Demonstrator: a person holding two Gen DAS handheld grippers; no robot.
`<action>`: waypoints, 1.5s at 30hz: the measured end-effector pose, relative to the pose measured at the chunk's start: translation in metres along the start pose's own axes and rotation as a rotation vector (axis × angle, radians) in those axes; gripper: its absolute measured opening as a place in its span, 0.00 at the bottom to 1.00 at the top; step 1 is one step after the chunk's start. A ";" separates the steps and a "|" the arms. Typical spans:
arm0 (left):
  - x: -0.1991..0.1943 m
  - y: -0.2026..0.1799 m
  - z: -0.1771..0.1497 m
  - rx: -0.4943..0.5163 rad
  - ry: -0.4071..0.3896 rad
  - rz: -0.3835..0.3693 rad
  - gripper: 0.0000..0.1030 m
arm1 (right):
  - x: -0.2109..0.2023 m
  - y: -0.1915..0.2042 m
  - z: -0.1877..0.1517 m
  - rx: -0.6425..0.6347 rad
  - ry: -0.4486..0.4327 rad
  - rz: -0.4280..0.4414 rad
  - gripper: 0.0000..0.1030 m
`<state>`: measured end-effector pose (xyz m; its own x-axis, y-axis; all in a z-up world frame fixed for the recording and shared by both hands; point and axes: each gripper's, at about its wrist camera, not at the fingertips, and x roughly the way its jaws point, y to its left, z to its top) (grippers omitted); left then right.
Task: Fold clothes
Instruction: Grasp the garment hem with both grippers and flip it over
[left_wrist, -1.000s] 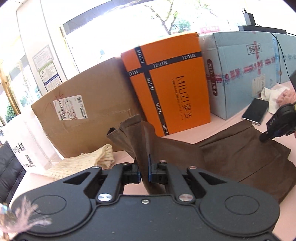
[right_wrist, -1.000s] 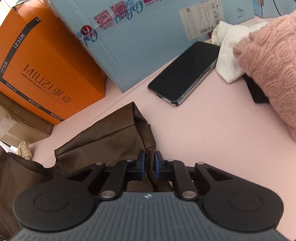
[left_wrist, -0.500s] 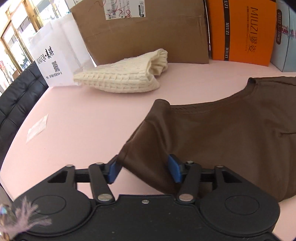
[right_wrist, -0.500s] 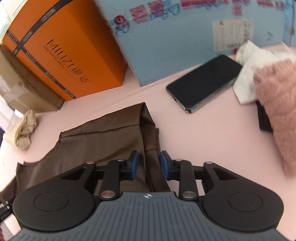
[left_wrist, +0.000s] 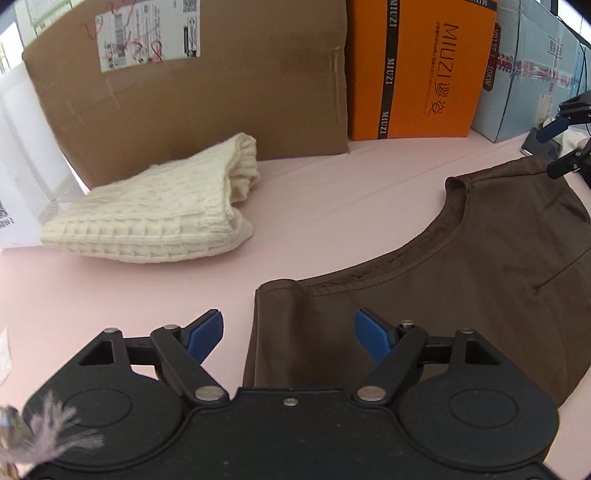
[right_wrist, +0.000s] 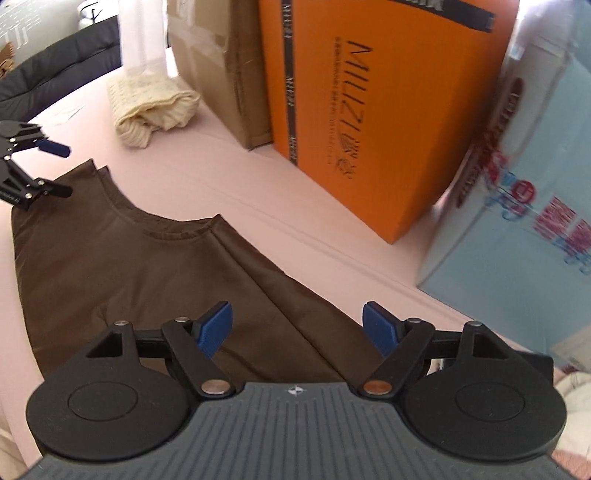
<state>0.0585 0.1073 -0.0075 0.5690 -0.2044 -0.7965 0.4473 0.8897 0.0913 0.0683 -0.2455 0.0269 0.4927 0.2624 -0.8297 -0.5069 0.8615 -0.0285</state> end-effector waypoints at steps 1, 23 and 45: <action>0.005 0.001 0.000 -0.005 0.017 -0.019 0.74 | 0.006 0.001 0.005 -0.019 0.018 0.022 0.73; -0.018 0.008 0.013 0.101 -0.003 -0.314 0.06 | 0.005 0.015 0.026 -0.148 0.111 0.170 0.03; -0.099 -0.006 -0.140 -0.012 0.329 -0.529 0.10 | -0.141 0.153 -0.141 0.298 0.156 0.394 0.03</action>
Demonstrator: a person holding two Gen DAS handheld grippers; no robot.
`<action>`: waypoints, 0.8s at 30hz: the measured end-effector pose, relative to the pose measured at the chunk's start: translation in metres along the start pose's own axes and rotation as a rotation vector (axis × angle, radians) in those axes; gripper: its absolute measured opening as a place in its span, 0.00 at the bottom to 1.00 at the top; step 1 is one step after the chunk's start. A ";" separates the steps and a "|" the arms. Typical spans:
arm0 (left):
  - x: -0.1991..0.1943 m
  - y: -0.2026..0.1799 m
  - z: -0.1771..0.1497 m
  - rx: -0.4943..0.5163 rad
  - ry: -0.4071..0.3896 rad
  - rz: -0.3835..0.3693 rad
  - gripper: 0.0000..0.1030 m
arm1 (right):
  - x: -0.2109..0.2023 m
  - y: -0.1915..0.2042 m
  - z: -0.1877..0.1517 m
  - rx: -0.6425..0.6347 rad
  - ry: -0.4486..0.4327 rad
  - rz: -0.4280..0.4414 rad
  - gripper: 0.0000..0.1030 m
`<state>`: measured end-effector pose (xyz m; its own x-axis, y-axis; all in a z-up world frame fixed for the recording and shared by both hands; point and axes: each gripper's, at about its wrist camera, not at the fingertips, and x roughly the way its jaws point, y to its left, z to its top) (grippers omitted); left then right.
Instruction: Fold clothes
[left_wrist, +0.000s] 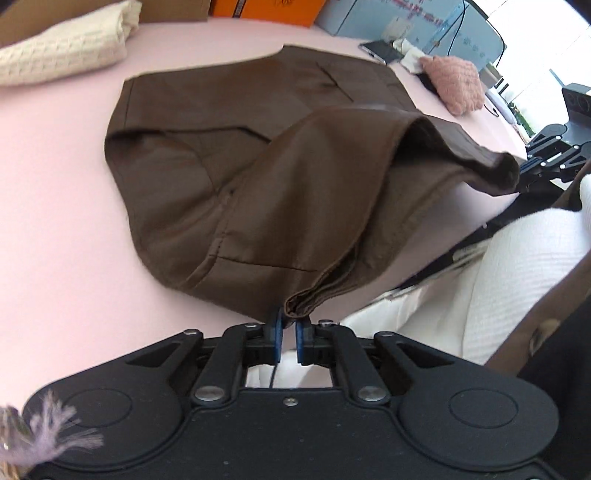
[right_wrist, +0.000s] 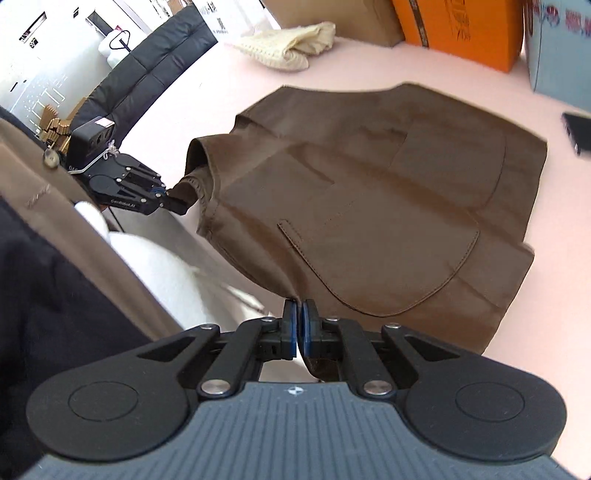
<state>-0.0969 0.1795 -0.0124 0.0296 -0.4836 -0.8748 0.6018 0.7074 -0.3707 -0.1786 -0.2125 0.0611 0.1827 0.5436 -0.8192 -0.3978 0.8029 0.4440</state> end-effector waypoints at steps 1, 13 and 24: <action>-0.003 0.007 -0.001 -0.018 0.040 -0.027 0.17 | 0.002 0.001 -0.005 0.007 0.025 0.021 0.03; -0.054 0.072 0.084 -0.178 -0.328 0.082 0.82 | -0.049 -0.071 0.043 0.208 -0.402 -0.174 0.61; 0.038 0.087 0.158 -0.295 -0.277 0.363 0.63 | 0.036 -0.195 0.102 0.568 -0.430 -0.351 0.67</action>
<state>0.0828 0.1412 -0.0285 0.4271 -0.2710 -0.8627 0.2652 0.9496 -0.1670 -0.0030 -0.3252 -0.0181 0.5894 0.1891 -0.7854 0.2463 0.8839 0.3976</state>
